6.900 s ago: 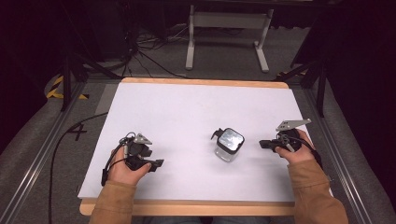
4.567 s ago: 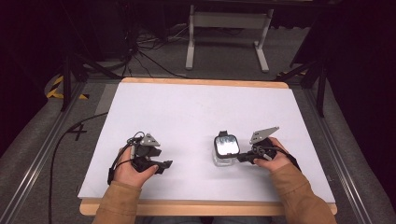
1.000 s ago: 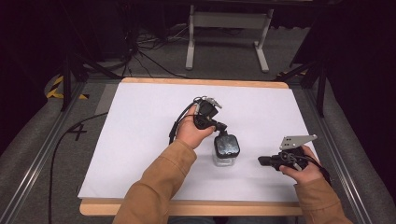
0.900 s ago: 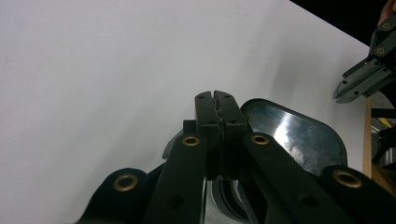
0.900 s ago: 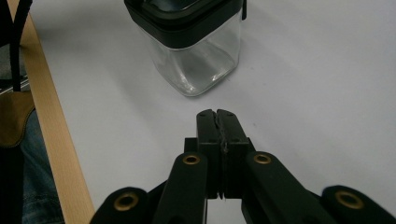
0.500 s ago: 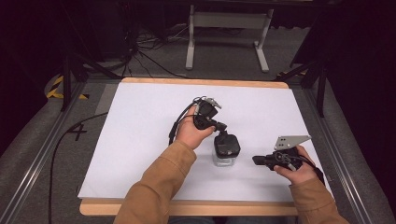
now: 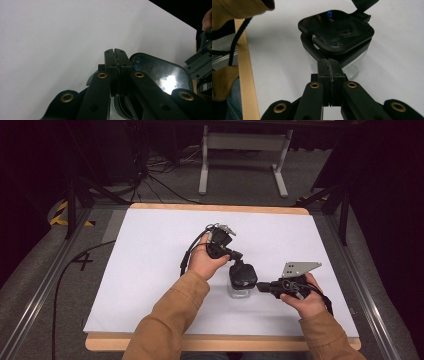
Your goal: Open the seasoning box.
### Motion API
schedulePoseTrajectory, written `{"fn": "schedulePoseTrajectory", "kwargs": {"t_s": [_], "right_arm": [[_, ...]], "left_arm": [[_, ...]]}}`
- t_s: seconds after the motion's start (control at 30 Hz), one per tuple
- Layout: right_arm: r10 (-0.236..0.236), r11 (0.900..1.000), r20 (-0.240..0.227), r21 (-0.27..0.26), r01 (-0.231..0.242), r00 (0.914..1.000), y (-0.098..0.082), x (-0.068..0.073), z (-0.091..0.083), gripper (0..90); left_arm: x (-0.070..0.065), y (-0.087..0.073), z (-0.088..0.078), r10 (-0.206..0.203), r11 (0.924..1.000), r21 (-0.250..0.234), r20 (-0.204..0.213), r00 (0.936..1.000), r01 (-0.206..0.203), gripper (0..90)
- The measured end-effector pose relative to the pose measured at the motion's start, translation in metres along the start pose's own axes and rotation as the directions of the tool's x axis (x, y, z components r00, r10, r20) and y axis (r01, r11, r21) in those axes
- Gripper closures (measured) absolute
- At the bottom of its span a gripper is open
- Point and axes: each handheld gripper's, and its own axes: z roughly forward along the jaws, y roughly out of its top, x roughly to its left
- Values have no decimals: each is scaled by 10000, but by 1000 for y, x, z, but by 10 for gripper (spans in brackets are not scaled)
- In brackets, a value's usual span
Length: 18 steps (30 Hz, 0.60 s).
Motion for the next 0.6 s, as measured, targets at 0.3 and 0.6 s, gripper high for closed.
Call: {"fn": "schedulePoseTrajectory", "kwargs": {"t_s": [0.3,0.6], "right_arm": [[-36,9998,-59,-219,35,10000,5,-2,-1,900],[-103,9979,34,-636,105,9999,15,-5,-3,900]], "left_arm": [[-17,-2,-26,504,9969,-570,-620,9968,-539,896],[-39,-17,-57,618,9955,-695,-447,9971,-648,899]]}}
